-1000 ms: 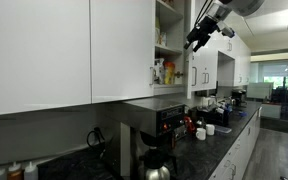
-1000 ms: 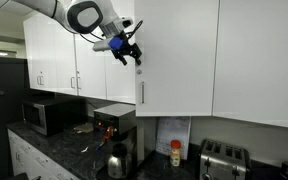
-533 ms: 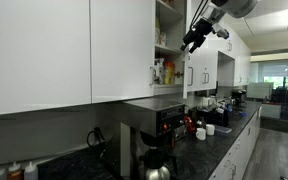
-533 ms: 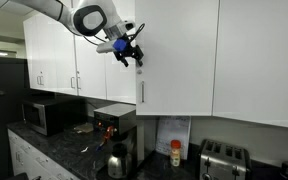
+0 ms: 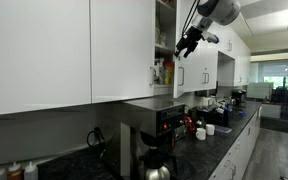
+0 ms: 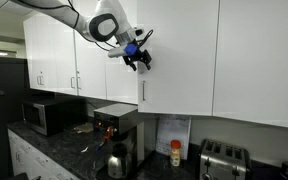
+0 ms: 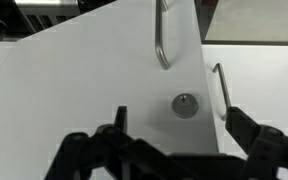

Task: Close the top right cabinet door

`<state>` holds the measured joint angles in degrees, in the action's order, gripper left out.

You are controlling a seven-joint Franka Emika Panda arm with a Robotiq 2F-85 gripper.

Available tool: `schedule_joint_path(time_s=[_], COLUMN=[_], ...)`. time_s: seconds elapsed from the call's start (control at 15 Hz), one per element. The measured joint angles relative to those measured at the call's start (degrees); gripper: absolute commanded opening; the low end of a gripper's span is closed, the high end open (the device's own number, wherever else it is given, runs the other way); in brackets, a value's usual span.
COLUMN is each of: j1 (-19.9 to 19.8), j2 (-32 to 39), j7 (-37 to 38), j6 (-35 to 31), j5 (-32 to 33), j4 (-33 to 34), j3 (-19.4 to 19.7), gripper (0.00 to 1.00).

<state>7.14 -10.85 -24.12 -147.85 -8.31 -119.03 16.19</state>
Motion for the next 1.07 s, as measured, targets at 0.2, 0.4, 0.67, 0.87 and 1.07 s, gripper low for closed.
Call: schedule_joint_path(time_s=[0.2, 0.4, 0.67, 0.87, 1.07], j1=[-1.04, -2.01, -3.12, -4.16, -5.14], j2=[3.02, 3.82, 3.15, 2.19, 0.87], j7=[0.02, -0.01, -0.02, 0.28, 0.79], j6=[0.12, 4.41, 18.03, 26.83, 32.34], j5=[0.00, 0.00, 0.29, 2.11, 4.39], j4=[2.89, 4.59, 7.51, 9.11, 9.46], j3=[-1.30, -2.99, -4.83, -5.78, -6.39], gripper=[1.00, 1.00, 1.00, 1.00, 1.00])
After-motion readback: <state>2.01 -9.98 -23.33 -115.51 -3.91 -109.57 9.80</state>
